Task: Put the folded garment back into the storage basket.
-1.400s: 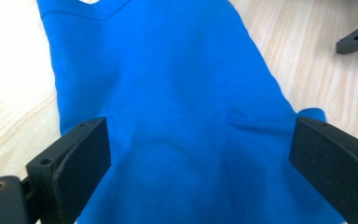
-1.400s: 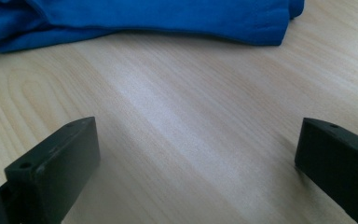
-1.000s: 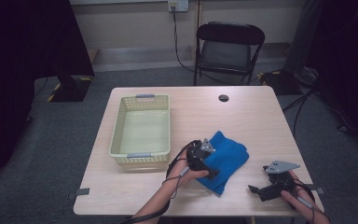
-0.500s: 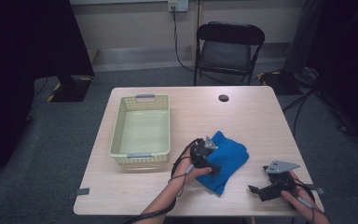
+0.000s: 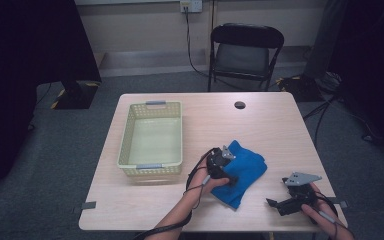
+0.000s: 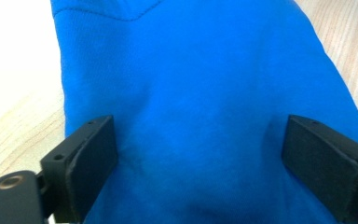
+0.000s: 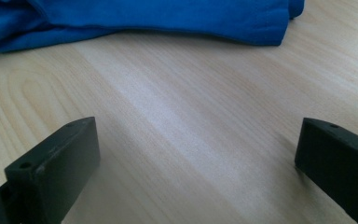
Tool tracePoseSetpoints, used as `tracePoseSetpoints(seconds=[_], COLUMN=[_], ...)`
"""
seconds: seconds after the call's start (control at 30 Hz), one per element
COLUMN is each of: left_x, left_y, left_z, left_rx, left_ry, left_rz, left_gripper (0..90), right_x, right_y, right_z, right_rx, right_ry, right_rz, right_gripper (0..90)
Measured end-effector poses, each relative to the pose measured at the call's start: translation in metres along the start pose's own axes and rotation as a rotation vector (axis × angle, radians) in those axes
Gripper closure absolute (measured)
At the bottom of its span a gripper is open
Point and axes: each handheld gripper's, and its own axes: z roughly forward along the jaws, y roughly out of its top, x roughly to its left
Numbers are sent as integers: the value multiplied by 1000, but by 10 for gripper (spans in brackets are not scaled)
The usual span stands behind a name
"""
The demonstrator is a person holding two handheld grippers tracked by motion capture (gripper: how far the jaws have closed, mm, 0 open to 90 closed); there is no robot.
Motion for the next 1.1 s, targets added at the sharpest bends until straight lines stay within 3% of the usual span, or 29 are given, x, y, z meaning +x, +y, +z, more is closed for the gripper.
tracePoseSetpoints(seconds=[0.1,0.2,0.4,0.6,0.83,0.93,1.1], left_x=[0,-2,0,4,0,-1,3], left_y=[-1,-1,2,1,4,6,6], left_z=[1,1,-1,-9,-11,-11,-12], left_rx=[-1,19,37,19,39,52,52], left_ry=[-11,2,14,8,-15,-23,-68], left_rz=[12,-8,-13,-26,-25,-42,-120], left_gripper=[62,14,45,330,538,595,690], right_x=[0,0,0,0,0,0,0], right_y=[0,0,0,0,0,0,0], right_z=[0,0,0,0,0,0,0], right_rx=[0,0,0,0,0,0,0], right_ry=[0,0,0,0,0,0,0], right_rz=[1,0,0,0,1,1,1], right_gripper=[0,0,0,0,0,0,0])
